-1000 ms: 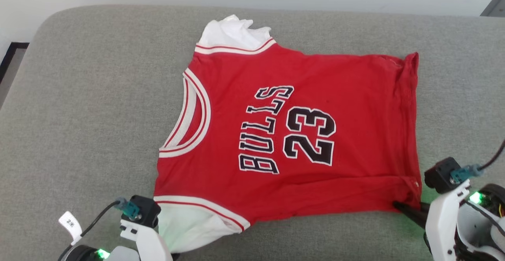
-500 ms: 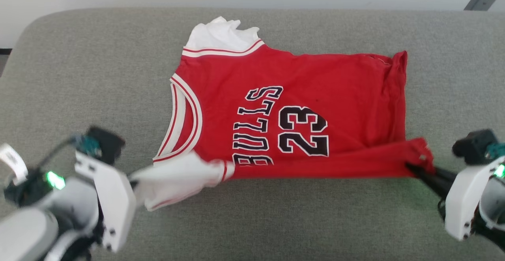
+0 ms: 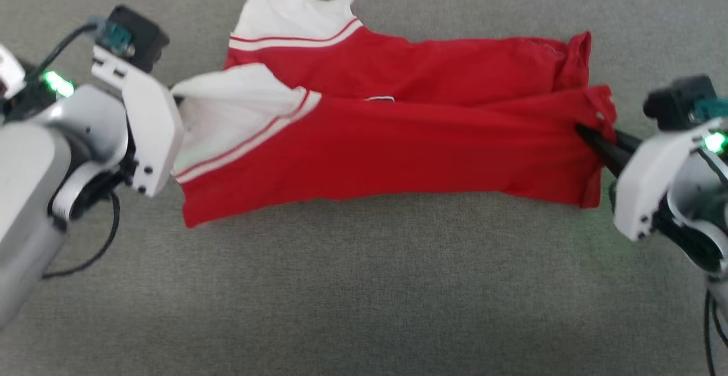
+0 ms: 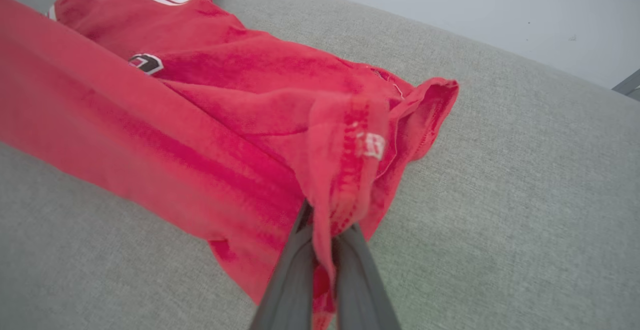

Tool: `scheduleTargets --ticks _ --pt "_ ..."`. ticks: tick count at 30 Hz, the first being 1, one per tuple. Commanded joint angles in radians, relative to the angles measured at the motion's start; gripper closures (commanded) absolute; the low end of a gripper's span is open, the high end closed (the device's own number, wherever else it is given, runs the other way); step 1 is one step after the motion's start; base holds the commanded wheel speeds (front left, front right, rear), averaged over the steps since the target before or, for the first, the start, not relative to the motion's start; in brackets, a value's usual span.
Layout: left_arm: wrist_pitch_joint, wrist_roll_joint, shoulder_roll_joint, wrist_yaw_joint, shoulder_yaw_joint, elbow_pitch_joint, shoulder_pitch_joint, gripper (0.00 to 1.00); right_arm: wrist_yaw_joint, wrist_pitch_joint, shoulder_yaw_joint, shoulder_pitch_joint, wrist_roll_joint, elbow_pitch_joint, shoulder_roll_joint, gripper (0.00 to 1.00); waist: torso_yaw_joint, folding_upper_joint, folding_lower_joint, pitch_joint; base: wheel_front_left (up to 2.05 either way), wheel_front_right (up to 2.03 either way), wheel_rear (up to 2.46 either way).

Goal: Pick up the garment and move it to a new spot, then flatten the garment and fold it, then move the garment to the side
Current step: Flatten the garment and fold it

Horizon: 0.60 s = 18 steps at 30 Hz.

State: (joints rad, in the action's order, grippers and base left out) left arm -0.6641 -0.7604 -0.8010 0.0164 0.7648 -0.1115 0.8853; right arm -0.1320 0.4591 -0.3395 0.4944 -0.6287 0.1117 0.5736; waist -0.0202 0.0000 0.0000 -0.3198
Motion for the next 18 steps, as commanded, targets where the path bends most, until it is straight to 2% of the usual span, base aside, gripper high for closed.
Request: scheduleTargets --ticks 1,3,5,6,13,15,16,17,18 --pt "0.013 0.015 0.019 -0.026 0.008 -0.051 0.036 1.0 0.002 0.01 -0.001 0.034 0.017 0.023 -0.018 1.0 0.014 0.0 0.0 -0.029 0.0 0.0 0.0" --pt "0.038 0.027 0.082 -0.075 0.031 -0.174 0.09 1.0 0.002 0.035 -0.017 0.096 0.053 0.083 -0.05 1.0 0.019 0.0 0.0 -0.056 0.0 0.0 0.0" --pt "0.052 0.034 0.118 -0.099 0.051 -0.249 0.115 1.0 0.002 0.054 -0.027 0.127 0.067 0.127 -0.073 1.0 0.021 0.0 0.0 -0.07 0.0 0.0 0.0" --pt "0.052 0.034 0.118 -0.099 0.051 -0.249 0.115 1.0 0.002 0.054 -0.027 0.127 0.067 0.127 -0.073 1.0 0.021 0.0 0.0 -0.07 0.0 0.0 0.0" --pt "0.071 0.003 0.215 -0.138 0.114 -0.466 0.155 1.0 0.001 0.097 -0.066 0.194 0.08 0.289 -0.14 1.0 0.022 0.0 0.0 -0.091 0.0 0.0 0.0" --pt "0.065 -0.013 0.232 -0.142 0.129 -0.515 0.161 1.0 0.002 0.102 -0.081 0.206 0.082 0.326 -0.154 0.79 0.02 0.0 0.0 -0.09 0.0 0.0 0.0" --pt "0.062 -0.019 0.238 -0.143 0.135 -0.537 0.163 0.95 0.001 0.106 -0.094 0.214 0.081 0.337 -0.156 0.65 0.02 0.0 0.0 -0.089 0.0 0.0 0.0" --pt "0.059 -0.022 0.243 -0.144 0.142 -0.555 0.169 0.79 0.001 0.107 -0.101 0.22 0.079 0.347 -0.155 0.51 0.019 0.0 0.0 -0.087 0.0 0.0 0.0" --pt "0.055 -0.025 0.246 -0.145 0.146 -0.568 0.175 0.67 0.001 0.108 -0.106 0.225 0.076 0.35 -0.155 0.0 0.018 0.0 0.0 -0.084 0.0 0.0 0.0"
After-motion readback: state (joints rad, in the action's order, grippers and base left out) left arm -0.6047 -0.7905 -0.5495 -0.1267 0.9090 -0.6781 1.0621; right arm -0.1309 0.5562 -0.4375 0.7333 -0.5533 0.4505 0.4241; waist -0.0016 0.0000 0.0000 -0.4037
